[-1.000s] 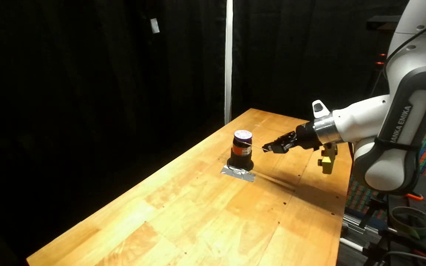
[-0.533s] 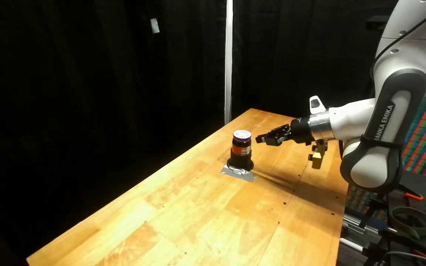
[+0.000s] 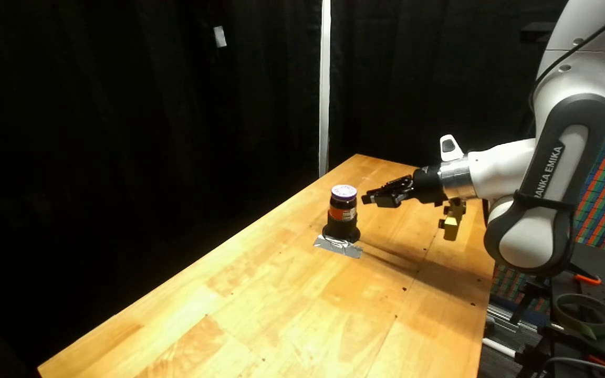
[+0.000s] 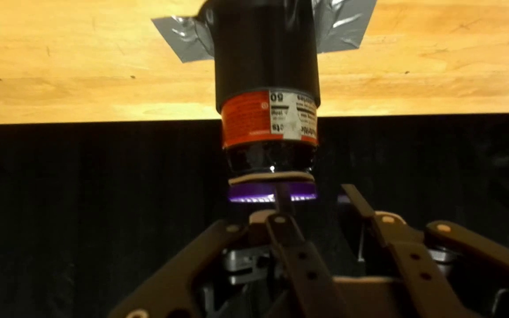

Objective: Put the rubber band on the cup

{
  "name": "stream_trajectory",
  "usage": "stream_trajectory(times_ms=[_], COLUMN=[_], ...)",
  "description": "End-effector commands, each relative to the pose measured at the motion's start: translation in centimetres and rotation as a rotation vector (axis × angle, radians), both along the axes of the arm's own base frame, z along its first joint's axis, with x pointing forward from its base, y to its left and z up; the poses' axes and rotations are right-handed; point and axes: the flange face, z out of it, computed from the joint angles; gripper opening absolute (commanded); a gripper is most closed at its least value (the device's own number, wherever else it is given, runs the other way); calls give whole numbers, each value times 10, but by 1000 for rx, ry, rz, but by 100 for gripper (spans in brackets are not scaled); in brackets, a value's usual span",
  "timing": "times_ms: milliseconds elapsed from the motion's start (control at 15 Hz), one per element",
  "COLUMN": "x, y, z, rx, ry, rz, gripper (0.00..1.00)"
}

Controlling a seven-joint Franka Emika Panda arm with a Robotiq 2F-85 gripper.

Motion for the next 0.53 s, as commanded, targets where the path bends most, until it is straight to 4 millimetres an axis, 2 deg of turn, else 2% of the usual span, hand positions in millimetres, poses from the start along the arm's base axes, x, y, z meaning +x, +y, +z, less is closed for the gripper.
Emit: stream_trajectory(times_ms=[0,267,467], x=[-31,-50,-56], y=[-4,-16,-32], z=[27,39,40], rx=[-76,-133,-127], ry=[153,372,549], rz=[-57,-122,-94], gripper=[66,97,100])
